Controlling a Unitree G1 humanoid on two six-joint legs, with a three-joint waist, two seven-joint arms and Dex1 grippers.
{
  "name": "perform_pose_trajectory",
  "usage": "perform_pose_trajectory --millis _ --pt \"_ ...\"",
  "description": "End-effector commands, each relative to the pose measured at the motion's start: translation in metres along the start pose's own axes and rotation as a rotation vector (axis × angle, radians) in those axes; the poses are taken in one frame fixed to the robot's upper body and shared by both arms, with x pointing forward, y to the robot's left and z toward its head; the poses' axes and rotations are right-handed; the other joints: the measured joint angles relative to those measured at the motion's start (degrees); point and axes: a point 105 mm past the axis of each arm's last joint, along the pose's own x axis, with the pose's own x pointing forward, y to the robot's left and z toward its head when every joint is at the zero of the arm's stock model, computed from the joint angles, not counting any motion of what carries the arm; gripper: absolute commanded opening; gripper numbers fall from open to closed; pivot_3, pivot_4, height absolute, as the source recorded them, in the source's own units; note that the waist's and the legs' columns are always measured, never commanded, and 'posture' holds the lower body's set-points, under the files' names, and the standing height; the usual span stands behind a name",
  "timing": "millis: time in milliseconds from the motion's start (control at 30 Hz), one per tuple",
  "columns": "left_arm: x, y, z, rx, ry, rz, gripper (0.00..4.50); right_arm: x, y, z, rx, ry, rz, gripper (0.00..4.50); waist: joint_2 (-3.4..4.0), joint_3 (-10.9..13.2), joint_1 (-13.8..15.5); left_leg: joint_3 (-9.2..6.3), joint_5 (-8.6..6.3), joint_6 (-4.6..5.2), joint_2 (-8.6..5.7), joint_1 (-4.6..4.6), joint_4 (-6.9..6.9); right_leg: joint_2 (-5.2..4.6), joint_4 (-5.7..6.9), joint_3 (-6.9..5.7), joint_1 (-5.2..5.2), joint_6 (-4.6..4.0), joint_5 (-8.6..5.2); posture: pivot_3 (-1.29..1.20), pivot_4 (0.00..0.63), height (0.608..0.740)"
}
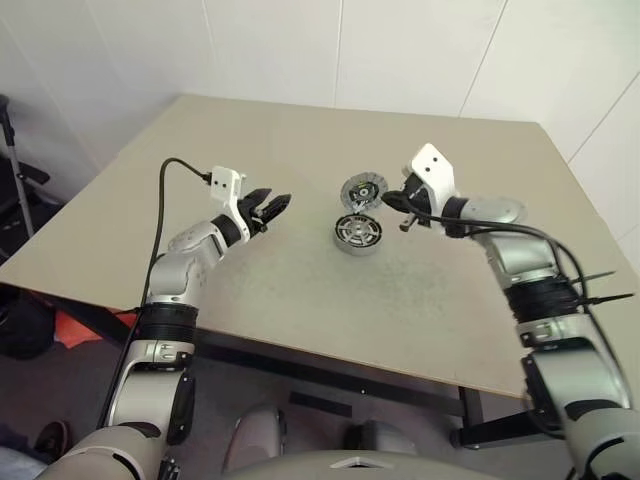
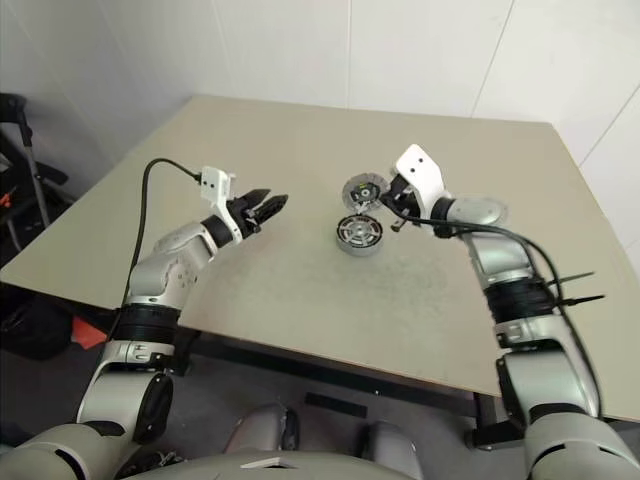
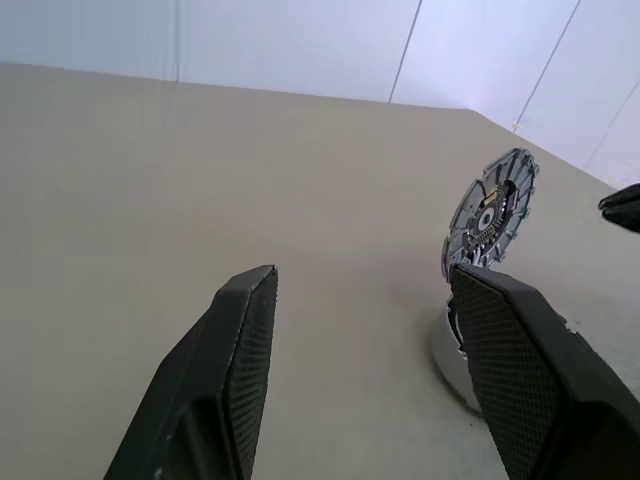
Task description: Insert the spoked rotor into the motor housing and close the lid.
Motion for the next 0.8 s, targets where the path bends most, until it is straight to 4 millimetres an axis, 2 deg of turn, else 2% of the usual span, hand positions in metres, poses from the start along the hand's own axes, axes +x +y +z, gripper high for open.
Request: perform_pose_trajectory --millis 33,133,300,533,800 --pt "0.003 -0.008 0.013 0.022 -0.034 -0.038 2.91 -0.006 0.017 0.009 -0.199 0.008 0.209 0.13 0.00 0.0 0.0 0.00 -0.03 0.06 0.00 -0.02 0.04 0.00 0.01 0.00 0.00 0.00 0.00 0.00 0.000 0.740" --pt "0.004 -0.013 0.009 0.009 -0.023 -0.063 2.91 -0.006 0.021 0.003 -0.254 0.055 0.288 0.65 0.00 0.0 -0.1 0.00 -0.09 0.17 0.03 -0.11 0.23 0.00 0.04 0.00 -0.03 0.00 0.00 0.00 0.000 0.740" --pt "0.006 -0.025 0.004 -0.011 0.007 -0.130 2.91 0.011 0.017 -0.012 -0.306 0.117 0.267 2.19 0.00 0.0 -0.1 0.00 -0.13 0.24 0.05 -0.13 0.52 -0.02 0.17 -0.01 0.00 0.04 0.04 0.00 0.000 0.740" --pt "0.007 -0.032 0.006 -0.013 0.026 -0.192 2.91 0.028 0.028 -0.024 -0.334 0.147 0.332 2.19 0.00 0.0 -0.1 0.00 -0.13 0.28 0.05 -0.24 0.52 -0.03 0.20 -0.01 -0.11 0.02 0.04 0.00 0.000 0.740" --pt "0.007 -0.035 0.006 -0.020 0.033 -0.215 2.91 0.030 0.034 -0.031 -0.376 0.168 0.388 2.19 0.00 0.0 -0.1 0.00 -0.16 0.32 0.05 -0.29 0.55 -0.03 0.20 -0.01 -0.13 0.02 0.04 0.00 0.000 0.740"
